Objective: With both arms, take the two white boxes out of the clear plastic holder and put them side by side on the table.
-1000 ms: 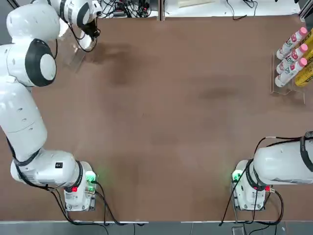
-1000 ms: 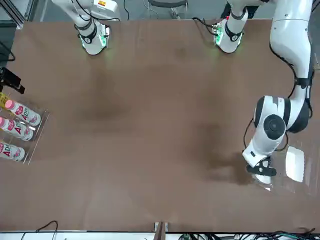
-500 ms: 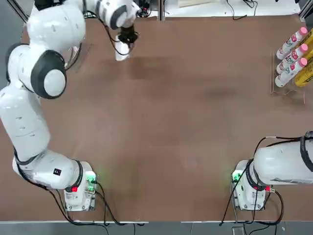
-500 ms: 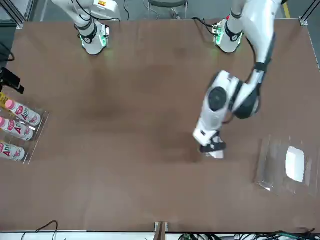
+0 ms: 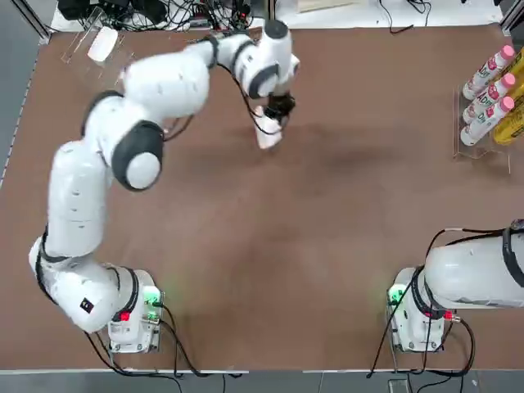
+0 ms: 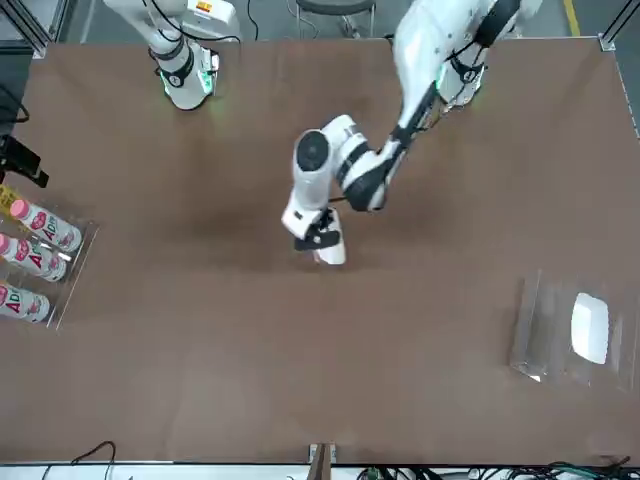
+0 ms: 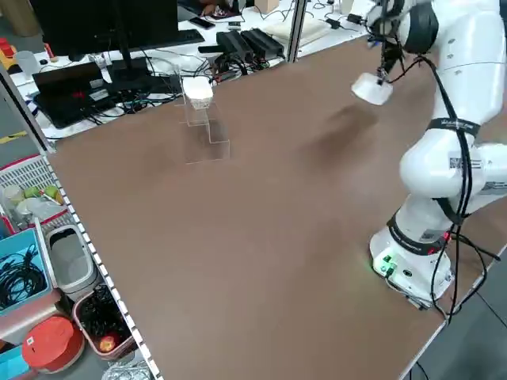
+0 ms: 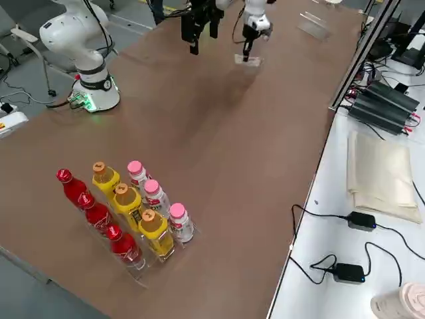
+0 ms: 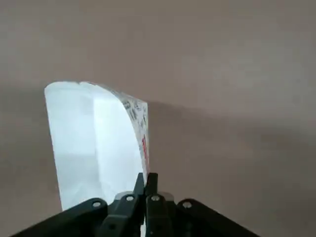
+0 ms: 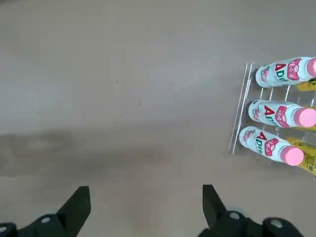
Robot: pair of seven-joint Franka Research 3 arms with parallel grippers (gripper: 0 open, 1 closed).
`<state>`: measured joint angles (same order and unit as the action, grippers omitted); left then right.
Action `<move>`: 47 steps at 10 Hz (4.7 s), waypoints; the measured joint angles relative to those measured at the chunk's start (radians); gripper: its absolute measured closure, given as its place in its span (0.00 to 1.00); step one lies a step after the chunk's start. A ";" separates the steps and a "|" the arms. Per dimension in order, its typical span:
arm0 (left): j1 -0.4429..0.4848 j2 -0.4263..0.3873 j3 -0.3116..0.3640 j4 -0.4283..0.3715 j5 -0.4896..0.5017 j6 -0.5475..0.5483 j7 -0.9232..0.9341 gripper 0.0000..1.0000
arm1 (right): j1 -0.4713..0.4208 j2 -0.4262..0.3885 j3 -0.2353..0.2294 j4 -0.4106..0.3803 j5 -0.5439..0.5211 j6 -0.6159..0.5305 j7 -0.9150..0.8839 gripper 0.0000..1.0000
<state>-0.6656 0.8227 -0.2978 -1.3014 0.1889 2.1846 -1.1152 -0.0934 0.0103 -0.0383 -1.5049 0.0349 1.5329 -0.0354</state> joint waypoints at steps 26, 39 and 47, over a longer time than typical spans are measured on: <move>0.906 -0.335 0.017 -0.256 0.464 -0.138 1.091 0.19 | 0.319 -0.002 0.029 -0.662 0.141 0.772 0.270 0.00; 0.896 -0.294 -0.008 -0.217 0.404 -0.149 1.069 0.98 | 0.749 0.362 0.029 -0.873 0.141 1.627 0.762 0.02; 0.829 -0.359 -0.304 -0.248 0.166 -0.356 0.518 0.98 | 0.839 0.388 0.017 -0.867 0.142 1.643 0.774 0.21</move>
<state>0.1630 0.4634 -0.6021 -1.5492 0.3546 1.8282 -0.5974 0.7455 0.3983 -0.0216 -2.3721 0.1767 3.1763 0.7385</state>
